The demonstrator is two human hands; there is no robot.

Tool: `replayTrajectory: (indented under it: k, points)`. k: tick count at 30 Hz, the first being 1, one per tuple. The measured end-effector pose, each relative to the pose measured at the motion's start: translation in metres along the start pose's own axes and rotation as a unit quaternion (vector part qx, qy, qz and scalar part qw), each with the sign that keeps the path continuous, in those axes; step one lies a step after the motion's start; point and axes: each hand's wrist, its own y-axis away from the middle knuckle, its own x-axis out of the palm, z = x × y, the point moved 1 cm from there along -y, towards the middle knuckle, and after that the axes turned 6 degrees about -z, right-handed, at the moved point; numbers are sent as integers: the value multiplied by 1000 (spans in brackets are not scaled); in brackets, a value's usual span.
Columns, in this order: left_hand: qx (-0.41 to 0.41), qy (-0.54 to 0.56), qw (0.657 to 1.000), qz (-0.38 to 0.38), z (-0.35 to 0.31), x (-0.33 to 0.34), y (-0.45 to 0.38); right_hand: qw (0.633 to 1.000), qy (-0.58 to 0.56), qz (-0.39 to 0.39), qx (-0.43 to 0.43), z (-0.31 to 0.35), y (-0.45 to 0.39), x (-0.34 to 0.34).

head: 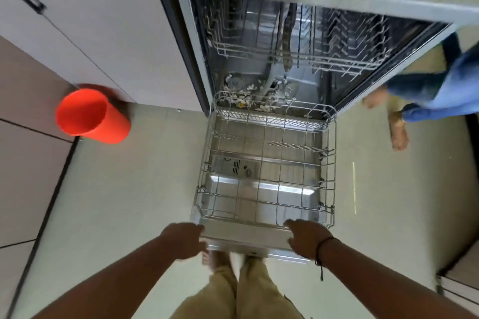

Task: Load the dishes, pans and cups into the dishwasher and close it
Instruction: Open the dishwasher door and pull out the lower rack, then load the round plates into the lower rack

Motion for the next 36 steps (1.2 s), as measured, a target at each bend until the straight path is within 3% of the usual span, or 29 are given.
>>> replayTrajectory:
  k: [7, 11, 18, 24, 30, 36]
  points:
    - [28, 106, 987, -119, 41, -66, 65, 988, 115, -72, -72, 68, 33, -87]
    - [59, 132, 975, -168, 92, -84, 93, 976, 154, -93, -118, 144, 37, -128]
    - [98, 111, 974, -172, 233, -93, 164, 973, 113, -149, -137, 316, 34, -188]
    - [63, 173, 941, -282, 333, -146, 204, 954, 32, -253, -157, 441, 12, -240]
    - [58, 211, 912, -346, 382, -212, 194, 934, -19, -313, -169, 485, -29, -310]
    - [28, 233, 903, -361, 423, -288, 166, 915, -47, -358, -181, 492, -87, -406]
